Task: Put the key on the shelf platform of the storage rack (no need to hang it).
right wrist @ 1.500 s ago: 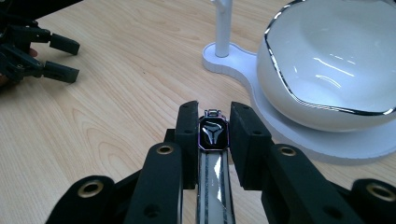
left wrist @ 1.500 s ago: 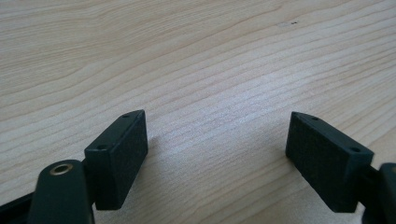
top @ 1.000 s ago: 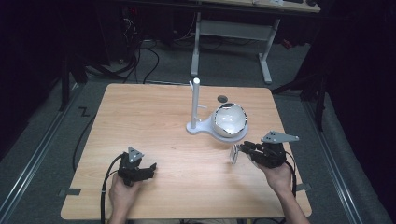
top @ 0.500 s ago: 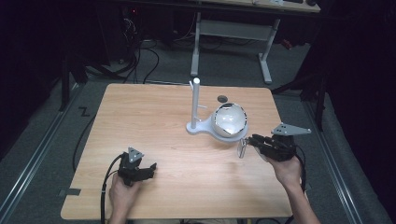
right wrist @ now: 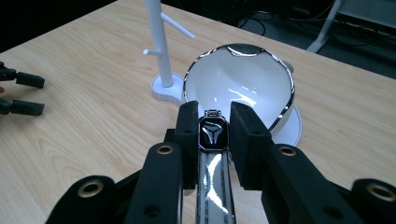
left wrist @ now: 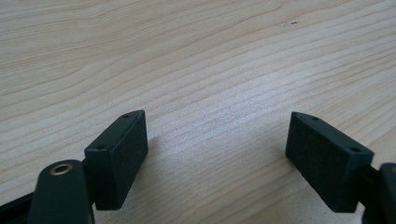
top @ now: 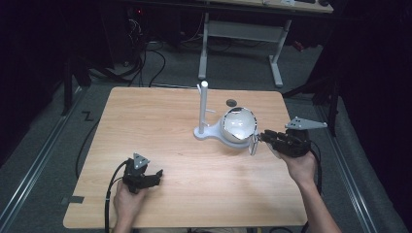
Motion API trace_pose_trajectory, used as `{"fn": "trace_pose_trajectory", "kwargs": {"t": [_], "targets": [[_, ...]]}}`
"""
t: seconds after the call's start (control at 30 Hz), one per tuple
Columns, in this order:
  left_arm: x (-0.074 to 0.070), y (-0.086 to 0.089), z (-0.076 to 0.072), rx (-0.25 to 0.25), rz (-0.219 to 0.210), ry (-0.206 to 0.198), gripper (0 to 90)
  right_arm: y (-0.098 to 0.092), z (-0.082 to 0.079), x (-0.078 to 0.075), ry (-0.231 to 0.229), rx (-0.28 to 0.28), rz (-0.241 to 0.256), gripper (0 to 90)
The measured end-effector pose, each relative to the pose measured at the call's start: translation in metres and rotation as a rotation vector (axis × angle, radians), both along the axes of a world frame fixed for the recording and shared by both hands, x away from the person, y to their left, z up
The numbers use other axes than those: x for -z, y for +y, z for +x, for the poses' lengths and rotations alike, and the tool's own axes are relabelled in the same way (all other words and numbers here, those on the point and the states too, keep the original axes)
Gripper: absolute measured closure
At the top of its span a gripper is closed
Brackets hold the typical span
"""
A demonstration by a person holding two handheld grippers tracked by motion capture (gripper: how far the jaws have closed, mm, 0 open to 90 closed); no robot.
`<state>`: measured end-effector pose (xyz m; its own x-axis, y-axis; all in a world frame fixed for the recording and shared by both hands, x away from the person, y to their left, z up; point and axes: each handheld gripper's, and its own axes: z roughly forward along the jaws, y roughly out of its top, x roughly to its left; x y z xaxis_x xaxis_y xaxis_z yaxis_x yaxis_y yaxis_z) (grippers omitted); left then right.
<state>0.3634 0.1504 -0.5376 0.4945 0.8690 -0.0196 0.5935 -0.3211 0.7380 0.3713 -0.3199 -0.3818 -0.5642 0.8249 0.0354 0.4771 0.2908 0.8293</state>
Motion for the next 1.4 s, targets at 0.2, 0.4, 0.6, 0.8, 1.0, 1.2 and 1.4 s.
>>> {"fn": "trace_pose_trajectory", "kwargs": {"t": [0.2, 0.4, 0.6, 0.8, 1.0, 1.2, 1.4], "targets": [[0.0, 0.0, 0.0, 0.0, 0.0, 0.0, 21.3, 0.002, 0.01, -0.005, 0.005, 0.0, -0.002, 74.4], [0.0, 0.0, 0.0, 0.001, 0.0, 0.0, 21.3, 0.006, 0.021, -0.009, -0.01, 0.006, 0.002, 74.4], [0.0, 0.0, 0.0, 0.001, 0.001, 0.001, 21.3, 0.009, 0.031, -0.011, -0.003, 0.014, 0.0, 74.4], [0.0, 0.0, 0.0, 0.002, 0.002, 0.001, 21.3, 0.015, 0.042, -0.013, -0.006, 0.024, -0.007, 74.4], [0.0, 0.0, 0.0, 0.001, 0.001, 0.001, 21.3, 0.02, 0.054, -0.01, -0.001, 0.04, -0.028, 74.4], [0.0, 0.0, 0.0, 0.001, 0.001, 0.0, 21.3, 0.023, 0.064, -0.002, 0.014, 0.057, -0.052, 74.4], [0.0, 0.0, 0.0, 0.0, 0.001, 0.0, 21.2, 0.025, 0.075, 0.007, 0.04, 0.079, -0.058, 74.4]]}}
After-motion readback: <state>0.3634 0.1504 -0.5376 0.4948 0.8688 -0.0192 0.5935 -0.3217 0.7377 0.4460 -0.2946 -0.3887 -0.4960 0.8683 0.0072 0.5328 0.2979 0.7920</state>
